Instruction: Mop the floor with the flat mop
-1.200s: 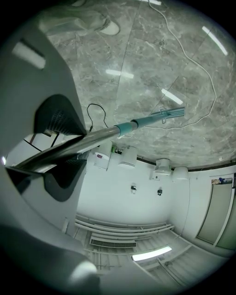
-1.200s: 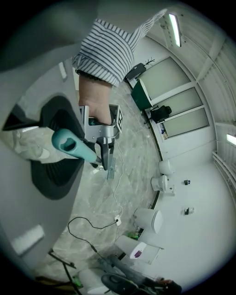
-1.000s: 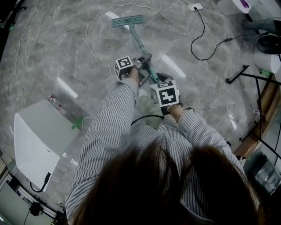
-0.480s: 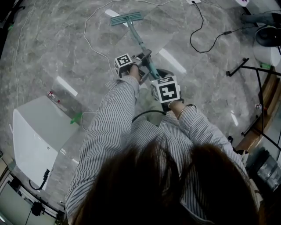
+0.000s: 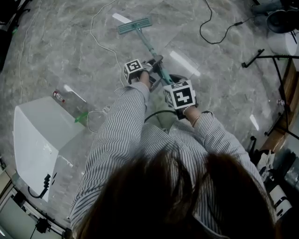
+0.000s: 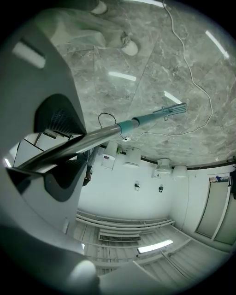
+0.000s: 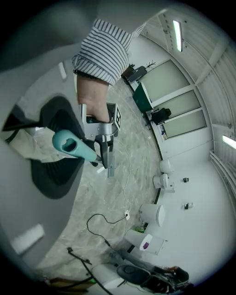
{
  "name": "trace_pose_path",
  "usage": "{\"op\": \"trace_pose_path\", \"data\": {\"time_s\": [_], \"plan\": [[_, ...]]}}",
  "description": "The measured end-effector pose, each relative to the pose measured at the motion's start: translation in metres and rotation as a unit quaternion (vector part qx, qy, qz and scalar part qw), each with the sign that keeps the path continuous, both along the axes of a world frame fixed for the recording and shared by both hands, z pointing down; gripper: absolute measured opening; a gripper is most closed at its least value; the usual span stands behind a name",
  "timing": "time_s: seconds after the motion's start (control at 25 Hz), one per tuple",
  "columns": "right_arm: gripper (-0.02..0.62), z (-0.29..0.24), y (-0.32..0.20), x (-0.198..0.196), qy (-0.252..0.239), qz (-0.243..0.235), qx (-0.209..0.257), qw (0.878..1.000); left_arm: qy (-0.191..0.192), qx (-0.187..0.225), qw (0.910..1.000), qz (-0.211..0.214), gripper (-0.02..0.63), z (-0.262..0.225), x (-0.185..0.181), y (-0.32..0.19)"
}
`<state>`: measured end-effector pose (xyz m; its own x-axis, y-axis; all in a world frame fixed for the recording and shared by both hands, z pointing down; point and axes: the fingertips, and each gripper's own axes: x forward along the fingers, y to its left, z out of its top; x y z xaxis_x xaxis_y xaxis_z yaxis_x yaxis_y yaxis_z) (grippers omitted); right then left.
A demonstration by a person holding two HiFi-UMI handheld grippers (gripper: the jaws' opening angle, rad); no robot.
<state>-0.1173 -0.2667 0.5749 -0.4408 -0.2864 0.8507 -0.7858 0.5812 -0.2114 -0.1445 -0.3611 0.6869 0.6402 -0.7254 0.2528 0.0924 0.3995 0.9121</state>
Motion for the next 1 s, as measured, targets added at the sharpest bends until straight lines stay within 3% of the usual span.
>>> {"op": "trace_pose_path", "data": {"time_s": [0.4,0.6,1.0], "plan": [[0.123,-0.004,0.165,0.072,-0.01,0.058,-0.007,0.998,0.004,-0.008,0.9991,0.041,0.172,-0.004,0.075,0.167],[0.118,-0.017,0.237,0.106,-0.01,0.083,-0.007,0.996,0.016,-0.01,0.9993,0.032,0.172,-0.015,0.108,0.241],[0.115,-0.013,0.366,0.207,0.001,0.057,-0.019,0.998,0.013,-0.005,0.9992,0.037,0.175,-0.013,0.205,0.371]]}}
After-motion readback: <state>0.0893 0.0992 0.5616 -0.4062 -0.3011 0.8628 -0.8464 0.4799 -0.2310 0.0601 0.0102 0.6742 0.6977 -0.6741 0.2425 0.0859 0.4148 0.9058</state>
